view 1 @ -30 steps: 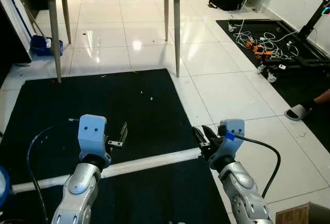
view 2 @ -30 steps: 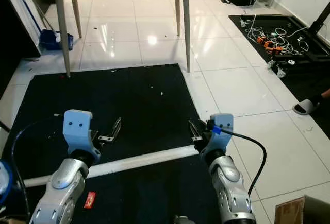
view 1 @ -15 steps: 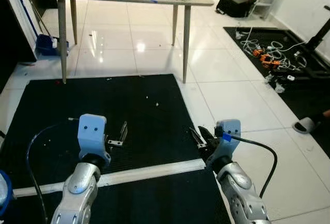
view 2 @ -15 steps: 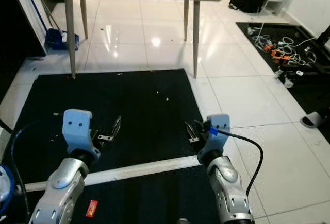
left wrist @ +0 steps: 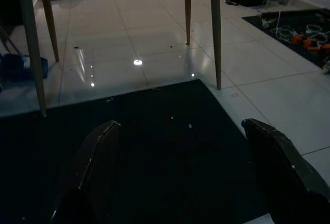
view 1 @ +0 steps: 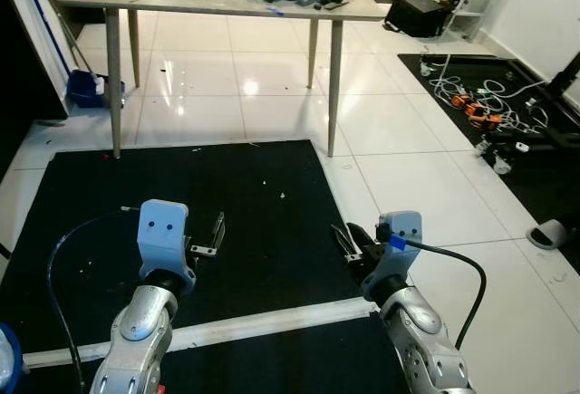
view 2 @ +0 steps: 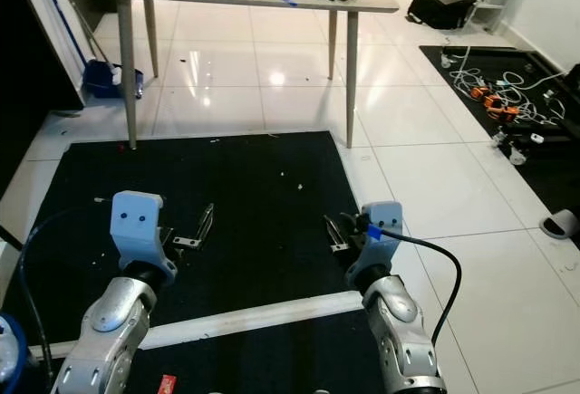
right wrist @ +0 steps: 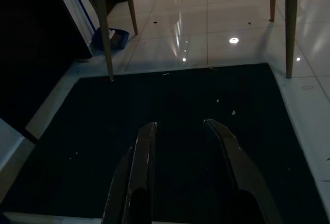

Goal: Picking trash to rubbish bin

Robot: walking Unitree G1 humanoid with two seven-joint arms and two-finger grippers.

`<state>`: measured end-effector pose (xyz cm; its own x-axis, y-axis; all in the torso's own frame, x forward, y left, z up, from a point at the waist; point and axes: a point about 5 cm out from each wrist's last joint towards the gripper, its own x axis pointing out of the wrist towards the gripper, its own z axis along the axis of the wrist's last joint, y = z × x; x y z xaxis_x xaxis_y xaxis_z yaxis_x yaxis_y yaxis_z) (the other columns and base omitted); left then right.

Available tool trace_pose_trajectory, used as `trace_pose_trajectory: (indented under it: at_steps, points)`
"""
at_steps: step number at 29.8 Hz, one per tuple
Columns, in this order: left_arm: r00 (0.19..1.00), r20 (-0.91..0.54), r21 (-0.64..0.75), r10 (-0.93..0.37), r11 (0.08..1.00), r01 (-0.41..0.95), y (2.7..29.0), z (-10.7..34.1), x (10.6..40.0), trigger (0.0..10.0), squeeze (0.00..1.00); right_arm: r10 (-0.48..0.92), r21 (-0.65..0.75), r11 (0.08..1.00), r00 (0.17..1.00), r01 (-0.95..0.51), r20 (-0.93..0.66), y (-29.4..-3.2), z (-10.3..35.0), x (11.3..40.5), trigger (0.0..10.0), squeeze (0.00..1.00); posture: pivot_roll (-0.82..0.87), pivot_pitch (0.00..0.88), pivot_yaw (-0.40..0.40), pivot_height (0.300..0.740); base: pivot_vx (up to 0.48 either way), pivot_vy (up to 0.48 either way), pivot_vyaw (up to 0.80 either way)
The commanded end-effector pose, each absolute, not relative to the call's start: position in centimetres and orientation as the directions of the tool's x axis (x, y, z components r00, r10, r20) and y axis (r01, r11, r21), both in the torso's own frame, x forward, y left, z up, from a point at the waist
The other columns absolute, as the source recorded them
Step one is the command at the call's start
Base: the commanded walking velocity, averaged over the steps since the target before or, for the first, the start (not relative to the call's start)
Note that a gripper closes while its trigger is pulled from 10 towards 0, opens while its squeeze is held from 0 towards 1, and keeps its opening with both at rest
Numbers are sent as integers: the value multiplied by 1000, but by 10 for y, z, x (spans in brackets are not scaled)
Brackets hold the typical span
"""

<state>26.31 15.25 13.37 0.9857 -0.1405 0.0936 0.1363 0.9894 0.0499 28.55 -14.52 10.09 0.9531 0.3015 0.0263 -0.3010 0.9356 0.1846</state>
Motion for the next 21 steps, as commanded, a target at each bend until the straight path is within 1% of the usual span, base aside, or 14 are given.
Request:
trace_pose_trajectory:
  at_steps: [1, 21]
  points:
    - [985, 77, 54, -151, 988, 148, 150, 130, 262, 10000, 0, 276, 177, 946, 961, -273, 6, -153, 96, 283, 10000, 0, 21, 132, -55, 740, 285, 0, 0]
    - [985, 78, 56, -152, 987, 148, 149, 131, 264, 10000, 0, 271, 179, 947, 963, -267, 4, -153, 96, 283, 10000, 0, 19, 138, -53, 740, 283, 0, 0]
